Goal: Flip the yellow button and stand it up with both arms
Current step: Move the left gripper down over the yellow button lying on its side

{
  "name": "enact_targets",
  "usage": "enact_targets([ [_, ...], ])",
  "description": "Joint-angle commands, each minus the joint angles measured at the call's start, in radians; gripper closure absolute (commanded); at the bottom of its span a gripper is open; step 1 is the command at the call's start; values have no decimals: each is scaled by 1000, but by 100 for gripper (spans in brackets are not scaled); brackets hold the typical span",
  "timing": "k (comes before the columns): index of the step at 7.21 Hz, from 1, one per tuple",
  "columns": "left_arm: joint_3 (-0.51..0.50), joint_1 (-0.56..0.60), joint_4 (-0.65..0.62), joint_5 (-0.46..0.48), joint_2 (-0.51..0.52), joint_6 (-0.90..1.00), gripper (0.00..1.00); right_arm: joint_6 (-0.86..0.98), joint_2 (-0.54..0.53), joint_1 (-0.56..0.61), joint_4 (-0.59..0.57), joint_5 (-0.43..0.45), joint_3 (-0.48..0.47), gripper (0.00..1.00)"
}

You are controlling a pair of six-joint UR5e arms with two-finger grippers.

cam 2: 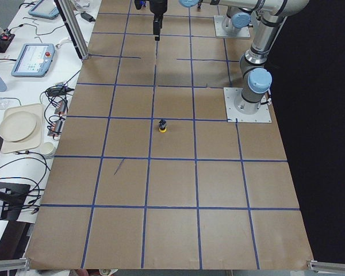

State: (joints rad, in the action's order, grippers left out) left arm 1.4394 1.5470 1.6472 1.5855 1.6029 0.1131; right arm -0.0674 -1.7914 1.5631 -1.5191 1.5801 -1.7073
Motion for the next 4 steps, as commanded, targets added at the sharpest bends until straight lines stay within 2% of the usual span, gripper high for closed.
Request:
enact_targets([
  [1,24,-28,0,7,-1,114,0,0,0,0,0,0,0,0],
  [4,74,-192,-33,2,35,381,0,0,0,2,0,-2,0,0],
])
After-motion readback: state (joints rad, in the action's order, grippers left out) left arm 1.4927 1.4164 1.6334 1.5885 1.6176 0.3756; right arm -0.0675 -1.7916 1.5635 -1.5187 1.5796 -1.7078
